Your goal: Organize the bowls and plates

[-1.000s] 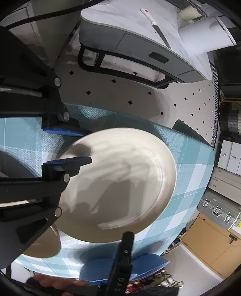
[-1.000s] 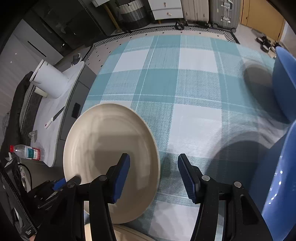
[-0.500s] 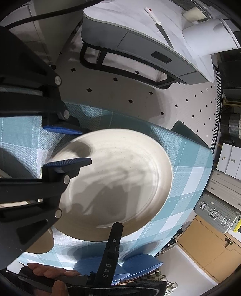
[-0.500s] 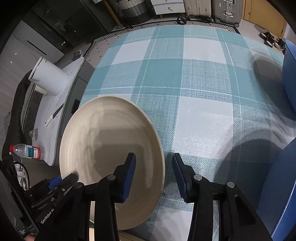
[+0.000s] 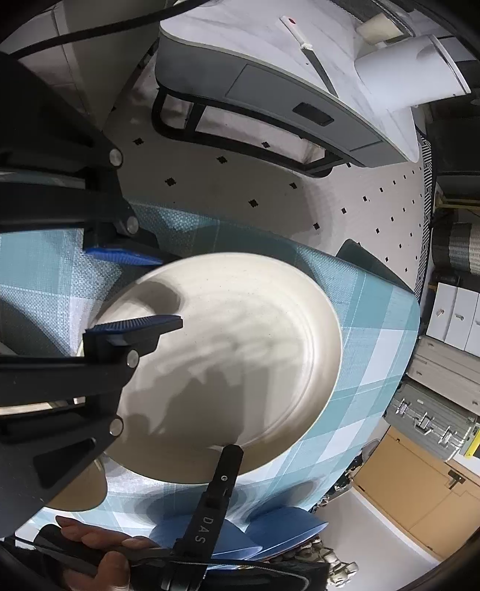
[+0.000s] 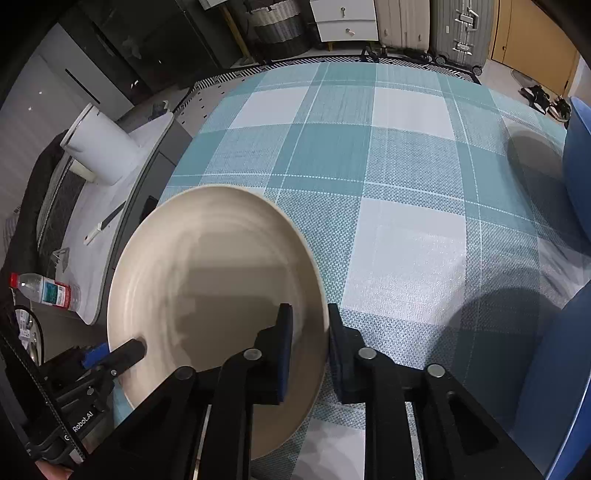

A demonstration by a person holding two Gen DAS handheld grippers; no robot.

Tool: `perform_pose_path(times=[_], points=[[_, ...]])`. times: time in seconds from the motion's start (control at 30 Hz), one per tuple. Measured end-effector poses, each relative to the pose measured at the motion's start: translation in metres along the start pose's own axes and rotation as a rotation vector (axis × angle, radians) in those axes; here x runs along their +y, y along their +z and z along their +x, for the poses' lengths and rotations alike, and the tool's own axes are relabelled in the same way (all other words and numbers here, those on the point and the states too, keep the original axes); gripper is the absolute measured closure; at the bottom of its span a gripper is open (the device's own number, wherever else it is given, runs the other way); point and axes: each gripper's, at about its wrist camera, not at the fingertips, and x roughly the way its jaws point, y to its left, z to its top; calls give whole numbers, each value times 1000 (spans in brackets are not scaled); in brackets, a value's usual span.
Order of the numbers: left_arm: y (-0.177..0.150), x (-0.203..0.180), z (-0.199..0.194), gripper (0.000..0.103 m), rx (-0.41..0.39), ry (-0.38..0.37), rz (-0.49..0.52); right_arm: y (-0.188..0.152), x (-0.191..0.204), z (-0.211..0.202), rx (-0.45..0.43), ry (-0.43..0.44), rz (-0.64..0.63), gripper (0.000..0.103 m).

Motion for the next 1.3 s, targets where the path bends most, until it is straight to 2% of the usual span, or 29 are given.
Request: perform_pose_path(times=[0.13,0.43,0.9,1.1,1.3], points=[[3,-2,-3,81,-6,3,2,1,-4,-4,-12,11,16,90],[4,-9,-18,81,-43,25,22,6,-1,-19,-52,15,5,91],[-6,-20,-46,80,-85,40,44,-5,2,-42,-93,25,-5,91],[-21,-22,-72,81,-120,47,46,-19,8,-68,-131,59,-22,91],[-57,-28,-88,80,-134,56,70,-51,9,-88,-144,86,-13,91]])
